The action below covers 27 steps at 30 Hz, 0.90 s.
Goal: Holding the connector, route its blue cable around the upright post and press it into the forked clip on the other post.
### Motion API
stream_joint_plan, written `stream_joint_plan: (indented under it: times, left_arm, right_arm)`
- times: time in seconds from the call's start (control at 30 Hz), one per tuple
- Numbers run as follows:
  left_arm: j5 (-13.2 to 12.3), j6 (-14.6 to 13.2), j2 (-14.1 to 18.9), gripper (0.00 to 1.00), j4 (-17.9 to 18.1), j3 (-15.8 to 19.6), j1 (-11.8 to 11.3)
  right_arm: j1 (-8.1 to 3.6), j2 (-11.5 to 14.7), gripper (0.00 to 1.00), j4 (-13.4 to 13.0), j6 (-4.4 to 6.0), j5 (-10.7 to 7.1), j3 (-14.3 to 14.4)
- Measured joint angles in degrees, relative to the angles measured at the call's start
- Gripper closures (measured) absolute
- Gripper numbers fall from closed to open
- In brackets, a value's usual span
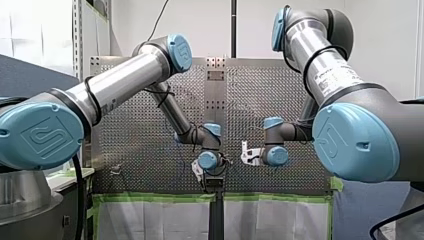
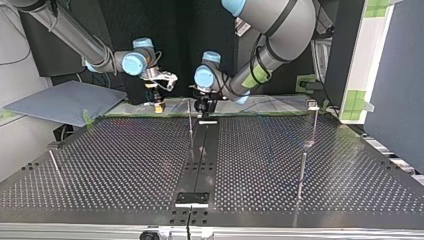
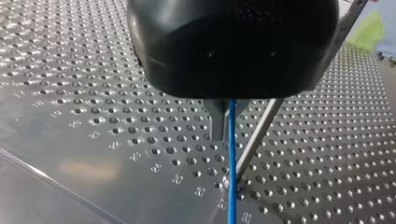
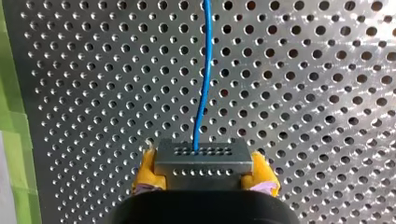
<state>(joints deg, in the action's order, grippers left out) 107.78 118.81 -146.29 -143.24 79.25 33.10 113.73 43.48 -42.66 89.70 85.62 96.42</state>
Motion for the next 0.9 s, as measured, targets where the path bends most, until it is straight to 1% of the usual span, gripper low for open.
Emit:
stream_joint_plan:
  times: [0.33, 0.53, 0.73, 0.77, 0.8, 0.83, 0.87, 0.9]
  left_arm:
    - [-0.7, 0.5, 0.0, 0.99, -0.4, -0.2, -0.6]
    - [-1.0, 0.7, 0.0, 0.99, -0.3, -0.2, -0.7]
    - [-1.3, 0.7, 0.0, 0.99, -0.4, -0.2, -0.7]
    - [-1.4, 0.7, 0.0, 0.9, -0.5, -0.2, -0.7]
    - [-1.7, 0.6, 0.0, 0.9, -0.6, -0.2, -0.7]
    - [-1.9, 0.6, 0.0, 0.81, -0.6, -0.2, -0.7]
    - [-2.2, 0.5, 0.0, 0.64, -0.6, -0.2, -0.7]
    - [-2.7, 0.4, 0.0, 0.64, -0.7, -0.2, -0.7]
  right_arm:
    - [-1.11, -0.1, 1.0, -0.4, 0.06, -0.07, 0.0]
    - [-1.32, -0.2, 1.0, -0.6, 0.18, -0.56, -0.2]
    - [-1.29, -0.2, 1.0, -0.5, 0.16, -0.87, -0.2]
    - [-1.29, -0.2, 1.0, -0.5, 0.15, -0.9, -0.2]
    - [-1.29, -0.2, 1.0, -0.5, 0.15, -0.92, -0.2]
    - [-1.27, -0.2, 1.0, -0.5, 0.12, -0.94, -0.2]
    - [-1.24, -0.2, 1.0, -0.4, 0.11, -0.95, -0.2]
    - [-1.23, -0.2, 1.0, -0.4, 0.1, -0.96, -0.2]
